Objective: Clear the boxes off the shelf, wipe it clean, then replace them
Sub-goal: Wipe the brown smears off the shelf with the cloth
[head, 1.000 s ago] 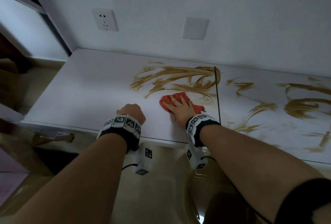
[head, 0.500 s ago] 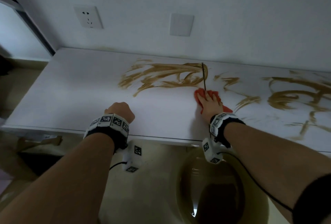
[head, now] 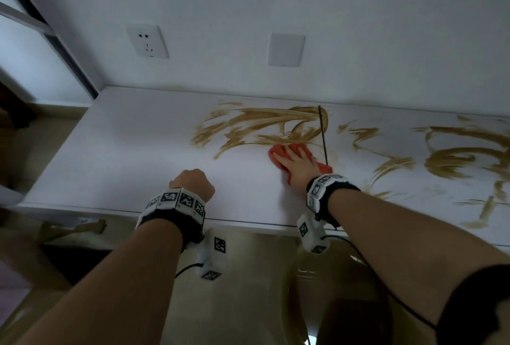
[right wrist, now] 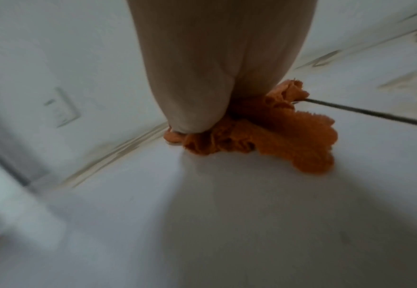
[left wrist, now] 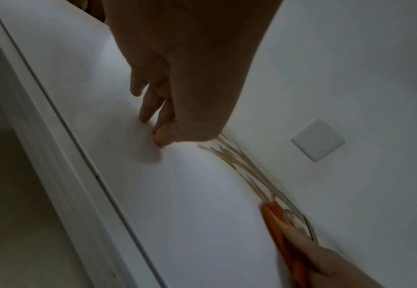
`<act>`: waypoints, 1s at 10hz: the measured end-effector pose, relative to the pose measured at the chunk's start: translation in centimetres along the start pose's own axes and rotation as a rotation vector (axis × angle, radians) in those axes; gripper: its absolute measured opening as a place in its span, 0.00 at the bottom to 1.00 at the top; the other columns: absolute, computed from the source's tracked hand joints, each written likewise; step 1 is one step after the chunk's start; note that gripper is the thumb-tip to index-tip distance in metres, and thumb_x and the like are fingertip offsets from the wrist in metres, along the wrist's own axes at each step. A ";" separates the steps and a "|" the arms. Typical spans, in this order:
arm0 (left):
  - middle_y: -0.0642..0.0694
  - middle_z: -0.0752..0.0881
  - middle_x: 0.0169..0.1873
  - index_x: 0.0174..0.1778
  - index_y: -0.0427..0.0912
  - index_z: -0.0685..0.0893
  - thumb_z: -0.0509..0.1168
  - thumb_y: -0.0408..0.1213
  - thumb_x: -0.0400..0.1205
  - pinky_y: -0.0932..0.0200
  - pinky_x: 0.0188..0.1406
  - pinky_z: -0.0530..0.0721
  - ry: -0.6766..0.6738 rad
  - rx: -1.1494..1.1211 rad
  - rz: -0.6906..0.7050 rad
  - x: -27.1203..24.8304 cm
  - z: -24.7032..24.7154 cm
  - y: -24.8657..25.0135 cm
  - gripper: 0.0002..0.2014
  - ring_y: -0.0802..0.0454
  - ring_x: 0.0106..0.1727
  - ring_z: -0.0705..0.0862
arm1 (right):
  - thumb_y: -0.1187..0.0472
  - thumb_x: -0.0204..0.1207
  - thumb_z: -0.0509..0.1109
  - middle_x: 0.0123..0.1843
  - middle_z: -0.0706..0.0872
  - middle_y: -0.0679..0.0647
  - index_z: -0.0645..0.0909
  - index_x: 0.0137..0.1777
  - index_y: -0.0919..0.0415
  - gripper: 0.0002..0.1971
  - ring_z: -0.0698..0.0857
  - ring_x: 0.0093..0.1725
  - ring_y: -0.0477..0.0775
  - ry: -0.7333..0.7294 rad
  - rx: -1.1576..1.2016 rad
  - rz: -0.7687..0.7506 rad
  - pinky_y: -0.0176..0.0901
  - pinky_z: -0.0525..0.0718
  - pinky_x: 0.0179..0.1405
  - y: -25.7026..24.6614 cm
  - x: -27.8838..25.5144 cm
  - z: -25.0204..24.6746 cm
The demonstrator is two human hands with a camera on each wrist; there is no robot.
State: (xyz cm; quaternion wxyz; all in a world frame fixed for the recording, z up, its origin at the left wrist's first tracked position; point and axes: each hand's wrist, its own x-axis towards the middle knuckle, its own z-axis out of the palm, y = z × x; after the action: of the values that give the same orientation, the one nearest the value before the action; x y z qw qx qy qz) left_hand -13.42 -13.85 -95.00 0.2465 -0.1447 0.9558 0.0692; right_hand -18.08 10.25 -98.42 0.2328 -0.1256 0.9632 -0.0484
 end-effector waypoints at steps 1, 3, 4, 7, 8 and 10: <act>0.45 0.74 0.28 0.26 0.38 0.69 0.56 0.31 0.79 0.55 0.46 0.79 0.006 -0.016 0.002 0.3 0.0 -0.2 0.14 0.45 0.40 0.78 | 0.63 0.81 0.56 0.85 0.39 0.51 0.42 0.82 0.39 0.36 0.41 0.83 0.66 0.007 0.048 0.131 0.66 0.44 0.81 2.9 0.4 -1.1; 0.46 0.71 0.27 0.26 0.39 0.68 0.56 0.31 0.79 0.56 0.47 0.79 0.011 -0.027 0.016 -0.1 -0.2 0.1 0.14 0.44 0.41 0.77 | 0.63 0.81 0.56 0.85 0.38 0.51 0.40 0.83 0.42 0.37 0.39 0.83 0.63 0.079 0.109 0.342 0.64 0.44 0.82 5.5 -2.0 0.0; 0.46 0.71 0.28 0.26 0.39 0.68 0.56 0.31 0.80 0.56 0.46 0.78 -0.005 -0.038 0.014 0.1 -0.1 0.0 0.14 0.45 0.42 0.77 | 0.63 0.81 0.56 0.85 0.39 0.53 0.41 0.83 0.42 0.36 0.41 0.83 0.65 0.065 0.108 0.314 0.67 0.47 0.80 3.7 -3.0 0.6; 0.42 0.84 0.56 0.54 0.35 0.84 0.51 0.33 0.84 0.57 0.50 0.77 -0.119 0.019 0.032 -0.5 0.0 -1.4 0.15 0.45 0.53 0.82 | 0.62 0.84 0.52 0.85 0.39 0.51 0.43 0.82 0.39 0.33 0.40 0.83 0.66 -0.105 -0.105 -0.128 0.67 0.43 0.79 -4.5 -3.0 1.2; 0.40 0.83 0.61 0.60 0.34 0.83 0.51 0.33 0.85 0.57 0.57 0.78 -0.147 -0.013 0.028 -1.1 -0.3 -1.1 0.17 0.44 0.62 0.82 | 0.65 0.82 0.56 0.85 0.40 0.49 0.45 0.82 0.40 0.35 0.40 0.84 0.63 -0.183 -0.171 -0.268 0.67 0.44 0.81 -6.5 -3.3 0.5; 0.44 0.77 0.43 0.26 0.41 0.68 0.50 0.34 0.84 0.60 0.44 0.72 -0.034 -0.193 -0.031 0.0 0.2 -1.2 0.18 0.48 0.43 0.75 | 0.63 0.79 0.62 0.85 0.48 0.50 0.53 0.82 0.44 0.34 0.56 0.82 0.60 -0.043 -0.176 -0.423 0.65 0.63 0.76 -4.1 -2.9 -0.1</act>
State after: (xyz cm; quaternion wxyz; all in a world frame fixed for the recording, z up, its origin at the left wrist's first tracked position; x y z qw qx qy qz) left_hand -12.99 -14.97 -95.24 0.2485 -0.1813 0.9380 0.1596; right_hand -14.74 7.05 -96.45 0.2260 -0.3456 0.9107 -0.0091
